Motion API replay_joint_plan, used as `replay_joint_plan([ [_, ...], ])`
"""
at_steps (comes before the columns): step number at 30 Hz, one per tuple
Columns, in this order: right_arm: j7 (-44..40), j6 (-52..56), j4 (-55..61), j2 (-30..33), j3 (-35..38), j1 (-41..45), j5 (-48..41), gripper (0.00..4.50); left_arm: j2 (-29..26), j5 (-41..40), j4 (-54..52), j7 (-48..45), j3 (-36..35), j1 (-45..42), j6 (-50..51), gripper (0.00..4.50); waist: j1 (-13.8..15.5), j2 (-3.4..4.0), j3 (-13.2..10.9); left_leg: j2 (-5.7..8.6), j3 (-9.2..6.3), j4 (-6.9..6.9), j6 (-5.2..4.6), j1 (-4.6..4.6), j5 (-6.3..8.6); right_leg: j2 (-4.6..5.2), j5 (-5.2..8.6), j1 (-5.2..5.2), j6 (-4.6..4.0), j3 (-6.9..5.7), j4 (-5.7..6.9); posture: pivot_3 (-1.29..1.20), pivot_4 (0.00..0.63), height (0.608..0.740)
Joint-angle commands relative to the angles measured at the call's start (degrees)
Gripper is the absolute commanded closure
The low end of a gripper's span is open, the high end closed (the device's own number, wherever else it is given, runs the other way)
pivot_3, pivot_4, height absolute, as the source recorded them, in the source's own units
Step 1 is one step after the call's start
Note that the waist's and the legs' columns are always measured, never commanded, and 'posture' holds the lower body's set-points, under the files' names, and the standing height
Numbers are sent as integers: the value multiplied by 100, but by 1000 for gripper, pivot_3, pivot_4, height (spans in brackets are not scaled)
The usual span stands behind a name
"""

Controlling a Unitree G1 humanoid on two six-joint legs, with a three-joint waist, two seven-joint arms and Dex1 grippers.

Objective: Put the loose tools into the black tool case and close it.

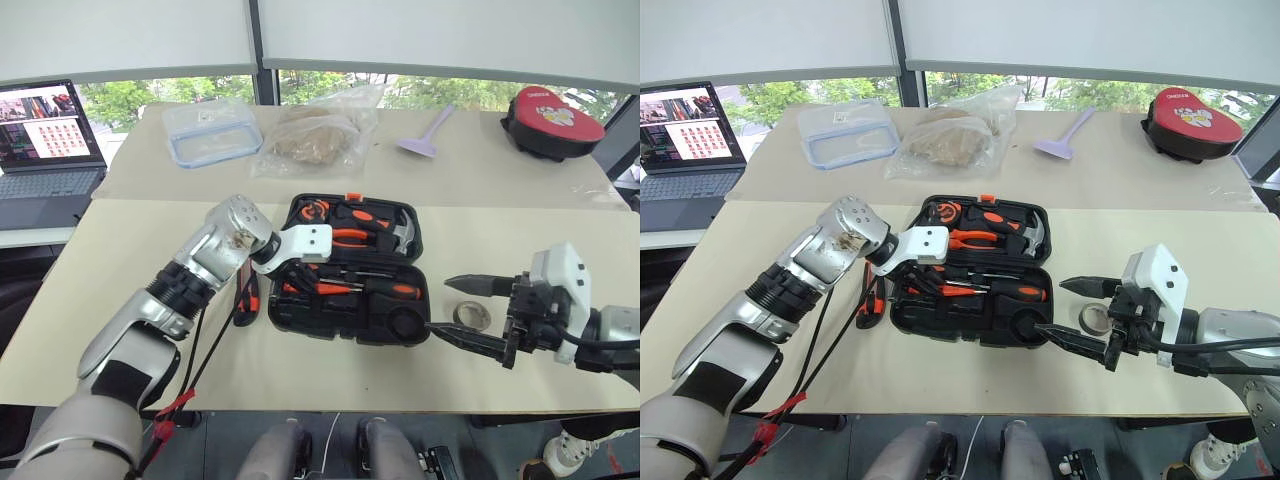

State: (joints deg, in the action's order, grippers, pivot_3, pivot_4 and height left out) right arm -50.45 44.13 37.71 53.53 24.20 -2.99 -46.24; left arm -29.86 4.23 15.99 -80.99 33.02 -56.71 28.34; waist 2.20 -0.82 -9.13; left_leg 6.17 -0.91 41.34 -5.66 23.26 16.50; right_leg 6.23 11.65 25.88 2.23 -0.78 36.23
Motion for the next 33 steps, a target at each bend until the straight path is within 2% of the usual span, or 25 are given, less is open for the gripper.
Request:
replay_joint_plan([
  [1,74,-170,38,-40,26,87,18,0,35,227,78,64,109,-58,-123,4071,7,0,0,0,0,1,0,0,0,0,0,-1,0,0,0,0,150,722],
  [8,188,-233,-1,-142,-70,137,73,0,13,363,162,-9,145,-53,-480,4071,17,1,3,0,-2,4,0,-4,0,0,0,-7,0,0,0,0,150,722],
  [10,198,-246,12,-161,-100,133,92,0,-29,345,181,-56,77,-90,-523,3072,17,1,3,0,-2,4,0,-5,0,0,0,-8,0,0,1,0,150,722],
  [11,200,-249,11,-166,-109,132,95,0,-57,307,158,-115,21,-113,-522,2875,13,1,3,0,-2,4,0,-5,0,0,0,-7,0,0,1,0,150,722],
  [13,196,-259,5,-163,-108,116,91,0,-82,125,45,-250,-178,-185,-328,2033,12,1,3,0,-2,5,0,-4,0,-1,0,-6,0,1,3,0,150,722],
  [16,168,-275,-18,-143,-87,82,99,0,-137,-277,-194,-499,-520,-283,18,1057,13,1,3,0,-2,7,0,1,0,-1,0,-2,0,0,5,0,150,722],
  [19,137,-279,-46,-126,-62,60,102,0,-231,-551,-399,-621,-747,-302,276,1057,-2,1,3,0,-2,8,0,5,0,-3,0,5,0,0,6,0,150,722],
  [22,123,-283,-73,-126,-71,59,105,0,-281,-682,-459,-604,-871,-233,391,1873,-4,2,3,0,-2,6,0,3,0,-4,0,6,0,-1,8,0,150,722],
  [29,140,-254,-126,-135,-177,165,92,0,-126,-604,-231,-234,-770,31,15,4445,-2,1,3,1,-1,8,0,3,0,-4,0,5,0,-1,8,0,150,722],
  [33,137,-233,-161,-109,-214,224,69,0,-58,-472,-156,-118,-607,193,-214,4445,-3,1,3,1,0,7,0,3,0,-4,0,6,0,0,7,0,150,722],
])
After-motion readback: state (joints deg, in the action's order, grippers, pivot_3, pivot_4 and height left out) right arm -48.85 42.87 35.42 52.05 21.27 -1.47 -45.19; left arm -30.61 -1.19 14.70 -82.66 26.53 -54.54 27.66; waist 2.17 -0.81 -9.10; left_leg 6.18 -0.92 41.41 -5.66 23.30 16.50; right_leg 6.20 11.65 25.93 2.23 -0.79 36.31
